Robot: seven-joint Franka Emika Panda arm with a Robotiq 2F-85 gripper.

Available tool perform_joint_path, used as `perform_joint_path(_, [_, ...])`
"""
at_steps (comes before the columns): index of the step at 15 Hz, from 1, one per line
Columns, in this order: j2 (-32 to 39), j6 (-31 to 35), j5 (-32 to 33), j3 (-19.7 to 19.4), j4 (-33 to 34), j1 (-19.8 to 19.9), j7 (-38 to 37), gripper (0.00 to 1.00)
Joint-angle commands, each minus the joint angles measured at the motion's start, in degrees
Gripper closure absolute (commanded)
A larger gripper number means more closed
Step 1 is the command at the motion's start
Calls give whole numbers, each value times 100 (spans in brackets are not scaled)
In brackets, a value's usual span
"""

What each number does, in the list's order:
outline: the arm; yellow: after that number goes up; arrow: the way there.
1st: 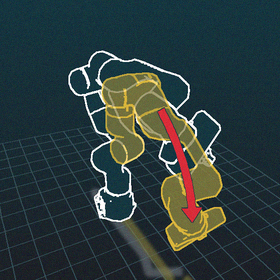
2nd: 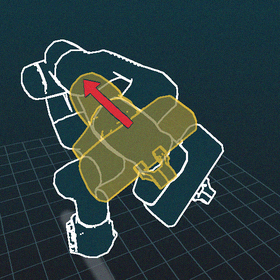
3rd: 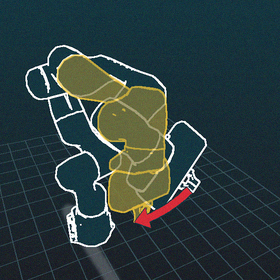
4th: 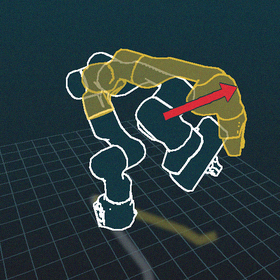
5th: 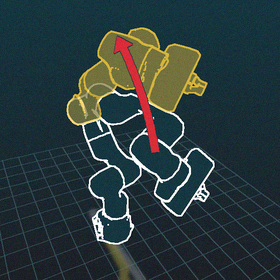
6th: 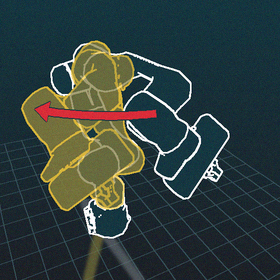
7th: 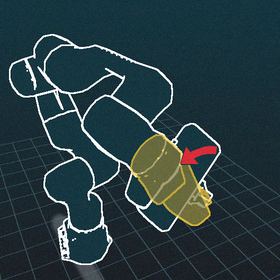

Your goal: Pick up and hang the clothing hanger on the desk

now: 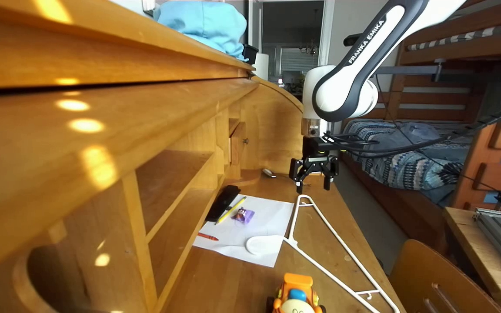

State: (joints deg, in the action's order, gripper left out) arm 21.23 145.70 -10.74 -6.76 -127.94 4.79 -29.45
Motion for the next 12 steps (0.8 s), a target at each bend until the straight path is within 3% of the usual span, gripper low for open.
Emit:
perform_joint_path(1, [311,20,-180,-47,247,-143,-222,0])
perform_joint_path(12, [941,488,-237,-4,733,-304,-309,0])
